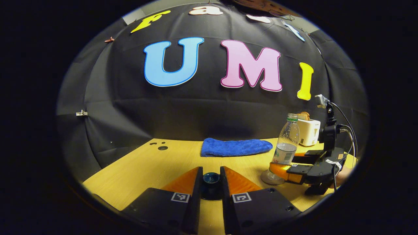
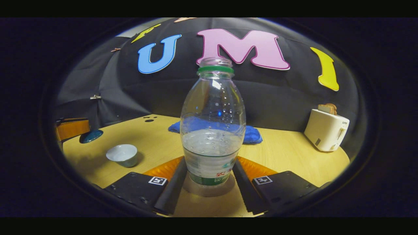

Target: Open the teacup lid with one hand, grasp the water bottle and pour water into the teacup with the other hand; after pouring, place the water bottle on the coaster and then close the teacup lid.

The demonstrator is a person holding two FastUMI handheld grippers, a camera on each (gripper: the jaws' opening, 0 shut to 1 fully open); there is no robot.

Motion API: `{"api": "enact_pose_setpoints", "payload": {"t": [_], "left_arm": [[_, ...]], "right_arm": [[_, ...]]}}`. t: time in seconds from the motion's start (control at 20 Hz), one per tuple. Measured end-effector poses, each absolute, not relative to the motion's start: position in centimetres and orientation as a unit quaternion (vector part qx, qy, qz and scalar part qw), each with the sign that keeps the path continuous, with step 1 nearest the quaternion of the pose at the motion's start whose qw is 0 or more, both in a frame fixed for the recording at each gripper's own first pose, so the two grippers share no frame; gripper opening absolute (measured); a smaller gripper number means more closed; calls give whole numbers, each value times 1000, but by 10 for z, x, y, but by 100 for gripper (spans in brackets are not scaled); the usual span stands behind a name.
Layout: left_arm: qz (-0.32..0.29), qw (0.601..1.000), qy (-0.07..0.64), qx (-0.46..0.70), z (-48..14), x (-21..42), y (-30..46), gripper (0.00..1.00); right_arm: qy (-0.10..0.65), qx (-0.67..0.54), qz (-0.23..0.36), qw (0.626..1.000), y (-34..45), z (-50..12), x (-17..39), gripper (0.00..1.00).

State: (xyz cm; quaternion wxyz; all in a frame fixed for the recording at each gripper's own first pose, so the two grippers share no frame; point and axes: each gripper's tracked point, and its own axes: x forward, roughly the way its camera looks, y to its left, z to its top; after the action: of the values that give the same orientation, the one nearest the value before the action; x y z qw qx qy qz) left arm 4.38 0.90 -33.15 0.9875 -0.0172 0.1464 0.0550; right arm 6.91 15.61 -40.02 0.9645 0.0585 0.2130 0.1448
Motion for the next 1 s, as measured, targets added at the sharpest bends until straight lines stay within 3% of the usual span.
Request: {"api": "enact_pose_setpoints", "payload": {"t": [0.1, 0.15, 0.3, 0.8, 0.85, 1.0], "left_arm": [[53, 988, 146, -18, -334, 49, 5, 33], [53, 988, 145, -18, -336, 52, 4, 33], [49, 988, 144, -15, -344, 66, -1, 33], [40, 983, 180, -1, -394, 91, -12, 33], [43, 982, 185, -4, -397, 91, -11, 35], [49, 980, 192, 4, -405, 90, -9, 34]], "right_arm": [[232, 63, 154, 958, 161, -408, 61, 85], [236, 69, 155, 957, 162, -410, 61, 93], [255, 81, 147, 952, 157, -411, 47, 99], [265, 94, 123, 952, 116, -375, -6, 99], [264, 91, 121, 952, 112, -371, -7, 94], [264, 80, 117, 954, 99, -367, -12, 98]]}}
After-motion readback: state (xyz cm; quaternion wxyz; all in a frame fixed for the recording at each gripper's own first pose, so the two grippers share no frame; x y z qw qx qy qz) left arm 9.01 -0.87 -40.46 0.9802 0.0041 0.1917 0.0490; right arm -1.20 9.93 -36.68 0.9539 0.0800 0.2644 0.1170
